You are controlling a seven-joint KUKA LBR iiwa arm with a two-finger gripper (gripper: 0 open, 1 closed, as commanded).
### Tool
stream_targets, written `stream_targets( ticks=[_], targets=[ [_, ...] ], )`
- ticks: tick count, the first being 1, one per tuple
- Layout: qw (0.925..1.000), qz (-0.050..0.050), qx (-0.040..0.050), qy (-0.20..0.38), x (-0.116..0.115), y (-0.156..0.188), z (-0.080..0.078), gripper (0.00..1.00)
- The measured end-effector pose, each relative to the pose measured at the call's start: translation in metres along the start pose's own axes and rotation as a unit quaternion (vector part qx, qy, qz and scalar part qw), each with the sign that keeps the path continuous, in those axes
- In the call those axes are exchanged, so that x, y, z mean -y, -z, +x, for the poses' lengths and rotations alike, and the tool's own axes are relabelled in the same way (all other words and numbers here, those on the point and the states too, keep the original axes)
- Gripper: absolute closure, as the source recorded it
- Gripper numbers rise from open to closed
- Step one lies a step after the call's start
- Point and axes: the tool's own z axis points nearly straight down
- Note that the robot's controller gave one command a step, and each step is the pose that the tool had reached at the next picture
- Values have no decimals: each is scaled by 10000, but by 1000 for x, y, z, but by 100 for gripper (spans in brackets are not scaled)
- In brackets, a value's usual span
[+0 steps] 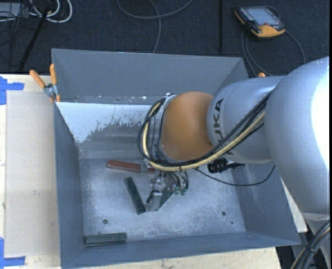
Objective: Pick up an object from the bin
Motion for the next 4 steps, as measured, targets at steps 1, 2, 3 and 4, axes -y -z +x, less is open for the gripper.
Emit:
stream_targets(
  ticks=[1, 2, 3, 4],
  targets=[
    [10000, 13, 15, -72, 41, 1, -19, 0],
    [9994, 13, 6, -344, -10, 9, -23, 0],
    [10000, -10, 3, -45, 12, 1, -31, 0],
    [9973, 13, 25, -738, 19, -16, -47, 100]
  ],
)
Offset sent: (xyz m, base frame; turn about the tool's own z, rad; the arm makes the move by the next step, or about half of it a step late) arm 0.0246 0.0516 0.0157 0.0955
